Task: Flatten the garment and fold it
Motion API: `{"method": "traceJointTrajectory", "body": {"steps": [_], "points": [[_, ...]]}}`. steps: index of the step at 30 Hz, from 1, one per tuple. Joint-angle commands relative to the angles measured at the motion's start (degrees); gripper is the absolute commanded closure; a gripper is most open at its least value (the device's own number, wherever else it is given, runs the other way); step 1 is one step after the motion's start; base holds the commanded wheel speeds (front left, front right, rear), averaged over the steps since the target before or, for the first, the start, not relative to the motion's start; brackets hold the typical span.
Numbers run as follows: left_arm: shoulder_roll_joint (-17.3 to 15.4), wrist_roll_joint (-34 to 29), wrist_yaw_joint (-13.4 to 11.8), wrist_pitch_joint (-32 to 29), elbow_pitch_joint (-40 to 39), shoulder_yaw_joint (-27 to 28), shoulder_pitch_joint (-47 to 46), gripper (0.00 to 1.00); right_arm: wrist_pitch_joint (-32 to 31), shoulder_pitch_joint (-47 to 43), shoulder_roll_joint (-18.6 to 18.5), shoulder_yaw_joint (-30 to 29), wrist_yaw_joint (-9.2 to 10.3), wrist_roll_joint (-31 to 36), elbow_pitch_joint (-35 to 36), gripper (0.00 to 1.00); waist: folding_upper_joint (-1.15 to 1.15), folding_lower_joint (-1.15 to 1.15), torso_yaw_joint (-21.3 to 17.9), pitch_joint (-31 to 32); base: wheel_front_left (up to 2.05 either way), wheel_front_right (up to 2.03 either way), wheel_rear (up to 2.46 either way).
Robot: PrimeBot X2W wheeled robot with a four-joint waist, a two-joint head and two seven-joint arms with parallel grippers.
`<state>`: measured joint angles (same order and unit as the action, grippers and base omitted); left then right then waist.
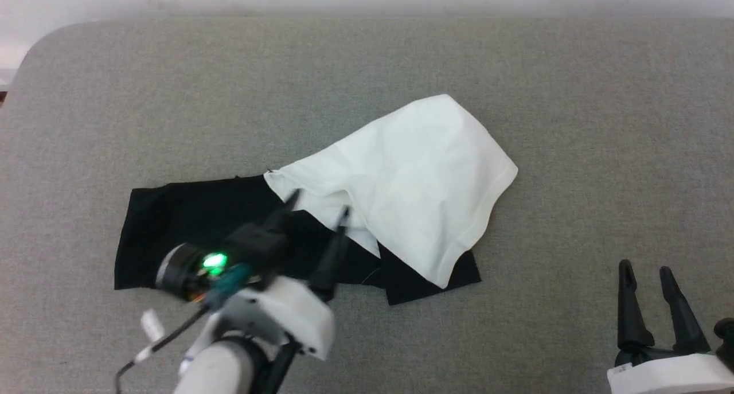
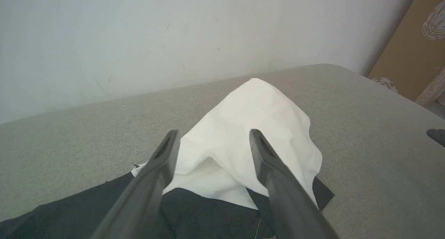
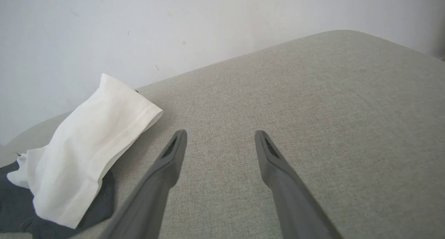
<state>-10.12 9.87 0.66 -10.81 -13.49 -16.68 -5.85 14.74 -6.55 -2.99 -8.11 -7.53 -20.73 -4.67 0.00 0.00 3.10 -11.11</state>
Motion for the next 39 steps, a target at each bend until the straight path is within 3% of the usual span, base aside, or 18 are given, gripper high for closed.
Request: {"method": "traceJointTrajectory", "body": {"steps": [1,8,12,28,29,30,31,32,33,39], "points": [[0.3,-1.3,1.4,-1.4,1.4,-2.1,-2.6,0.00,0.3,0.7,0.1,0.3,0.04,0.2,-0.2,0.00,0.00,0.00,0.2,0.2,0.00,0.00,0.00],[3.3,-2.1,4.9,-7.8,12.6,-11.8,-9.2,0.00,0.3,0.8,0.1,0.8,0.04,0.2,-0.8,0.00,0.00,0.00,0.1,0.0,0.00,0.00,0.00],[5.0,0.0,5.5,-9.8,19.7,-14.2,-11.7,0.00,0.3,0.9,0.1,1.2,0.04,0.3,-1.1,0.00,0.00,0.00,-0.5,-0.2,0.00,0.00,0.00],[6.6,-2.8,2.2,-6.4,35.8,-18.3,-17.9,0.00,0.3,1.1,0.1,1.2,0.04,0.7,-1.4,0.00,0.00,0.00,-2.6,-0.7,0.00,0.00,0.00],[6.6,-2.7,2.2,-6.1,36.3,-18.4,-18.1,0.04,0.3,1.1,0.1,1.2,0.04,0.7,-1.3,0.00,0.00,0.00,-2.6,-0.7,0.00,0.00,0.00],[6.7,-2.5,2.1,-5.8,36.7,-18.5,-18.4,0.36,0.3,1.2,0.1,1.1,0.04,0.7,-1.3,0.00,0.00,0.00,-2.6,-0.7,0.00,0.00,0.00],[6.7,-2.4,2.1,-5.4,37.1,-18.5,-18.6,0.62,0.3,1.2,0.1,1.1,0.04,0.7,-1.3,0.00,0.00,0.00,-2.6,-0.8,0.00,0.00,0.00],[6.8,-2.2,2.0,-5.0,37.5,-18.6,-18.8,0.75,0.3,1.3,0.1,1.1,0.04,0.7,-1.3,0.00,0.00,0.00,-2.6,-0.8,0.00,0.00,0.00],[6.8,-2.0,2.0,-4.5,37.8,-18.7,-19.0,1.00,0.3,1.3,0.1,1.0,0.04,0.7,-1.3,0.00,0.00,0.00,-2.6,-0.8,0.00,0.00,0.00],[7.0,-0.2,2.3,-2.4,38.9,-19.0,-19.9,1.00,0.3,1.3,0.1,1.0,0.04,0.5,-1.5,0.00,0.00,0.00,-2.4,-0.4,0.00,0.00,0.00]]}}
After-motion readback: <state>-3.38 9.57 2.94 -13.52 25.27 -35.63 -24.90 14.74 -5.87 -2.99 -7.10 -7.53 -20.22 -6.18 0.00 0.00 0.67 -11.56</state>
